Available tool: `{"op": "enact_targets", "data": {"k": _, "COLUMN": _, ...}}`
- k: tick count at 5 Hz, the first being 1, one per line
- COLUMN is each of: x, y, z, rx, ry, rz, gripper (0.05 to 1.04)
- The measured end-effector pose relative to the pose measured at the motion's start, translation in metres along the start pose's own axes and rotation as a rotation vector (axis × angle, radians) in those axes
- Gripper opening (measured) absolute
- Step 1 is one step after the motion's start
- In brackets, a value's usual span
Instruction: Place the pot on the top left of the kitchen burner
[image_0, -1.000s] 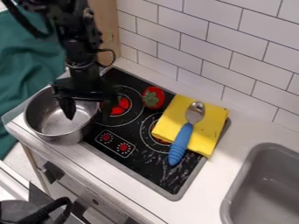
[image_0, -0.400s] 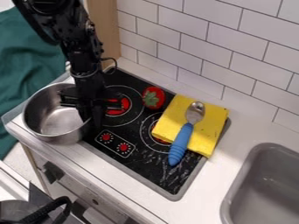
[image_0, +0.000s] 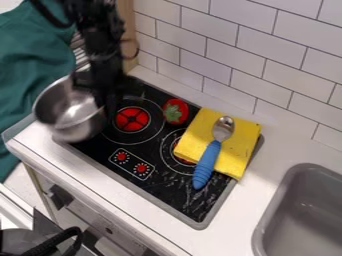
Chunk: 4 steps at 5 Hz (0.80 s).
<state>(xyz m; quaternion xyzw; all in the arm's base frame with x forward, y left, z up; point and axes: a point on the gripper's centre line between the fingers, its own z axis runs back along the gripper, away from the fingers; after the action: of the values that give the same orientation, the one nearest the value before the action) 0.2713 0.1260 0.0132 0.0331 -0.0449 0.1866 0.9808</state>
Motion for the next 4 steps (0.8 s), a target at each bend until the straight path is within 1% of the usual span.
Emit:
{"op": "enact_targets", "data": {"k": 1, "x": 0.038, "y": -0.020, "z": 0.015, "rx": -0.002, "ry": -0.071, "rz": -0.080, "gripper": 0.055}}
{"op": "enact_targets", "data": {"k": 2, "x": 0.058, "y": -0.035, "z": 0.009, "rx": -0.002, "ry": -0.058, "rz": -0.121, "gripper": 0.055}}
{"op": "enact_targets", "data": {"k": 3, "x": 0.072, "y": -0.043, "z": 0.000, "rx": -0.014, "ry": -0.039, "rz": -0.130, "gripper": 0.055}}
{"op": "enact_targets", "data": {"k": 4, "x": 0.079, "y": -0.047, "z": -0.013, "rx": -0.026, "ry": -0.019, "rz": -0.136, "gripper": 0.075}}
